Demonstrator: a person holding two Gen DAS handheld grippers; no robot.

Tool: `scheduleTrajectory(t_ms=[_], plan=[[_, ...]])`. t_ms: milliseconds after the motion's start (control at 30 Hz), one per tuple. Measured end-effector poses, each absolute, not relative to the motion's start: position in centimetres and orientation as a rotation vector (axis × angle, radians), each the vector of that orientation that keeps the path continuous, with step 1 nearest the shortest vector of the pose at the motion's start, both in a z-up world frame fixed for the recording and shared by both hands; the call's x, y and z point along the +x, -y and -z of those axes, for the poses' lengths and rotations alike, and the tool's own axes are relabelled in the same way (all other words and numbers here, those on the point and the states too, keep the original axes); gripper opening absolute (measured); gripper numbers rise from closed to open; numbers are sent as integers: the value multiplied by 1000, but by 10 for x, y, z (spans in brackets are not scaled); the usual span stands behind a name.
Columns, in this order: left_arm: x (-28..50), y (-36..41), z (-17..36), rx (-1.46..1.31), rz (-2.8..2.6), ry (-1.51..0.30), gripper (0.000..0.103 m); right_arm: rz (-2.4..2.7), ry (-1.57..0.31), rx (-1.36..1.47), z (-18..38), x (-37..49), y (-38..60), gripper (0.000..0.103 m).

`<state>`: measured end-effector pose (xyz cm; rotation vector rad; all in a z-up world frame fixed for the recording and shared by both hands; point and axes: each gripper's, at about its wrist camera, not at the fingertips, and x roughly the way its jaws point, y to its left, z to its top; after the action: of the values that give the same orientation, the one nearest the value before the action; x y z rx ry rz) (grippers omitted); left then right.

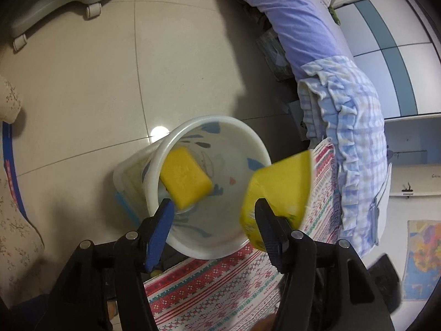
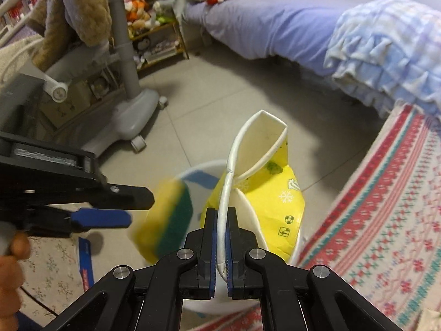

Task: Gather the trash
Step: 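Carry sponge and scoop to the white wastebasket and open both tools over it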

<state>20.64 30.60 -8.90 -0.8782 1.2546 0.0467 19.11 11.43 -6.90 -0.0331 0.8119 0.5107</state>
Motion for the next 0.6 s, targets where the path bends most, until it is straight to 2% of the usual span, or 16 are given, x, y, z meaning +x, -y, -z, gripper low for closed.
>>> scheduleTrajectory(t_ms=[200,300,333,367,433,600], plan=[[203,-312,83,-899,-61,-1229,64,-500,-859,-52,93,205,-126,4],[203,-310,85,-914,-55,-1243,64,-523,-883,-69,102,210,-135,7],[202,-311,86,-914,-55,-1245,64,-519,-887,-80,103,211,-138,13],[201,-309,85,-909,-54,-1244,64,-505,-887,-88,103,212,-138,27],[201,-306,82,-892,-46,-1240,64,-477,-869,-80,100,210,-133,46],[196,-292,70,-820,-30,-1220,64,-434,-842,-50,83,198,-104,48]])
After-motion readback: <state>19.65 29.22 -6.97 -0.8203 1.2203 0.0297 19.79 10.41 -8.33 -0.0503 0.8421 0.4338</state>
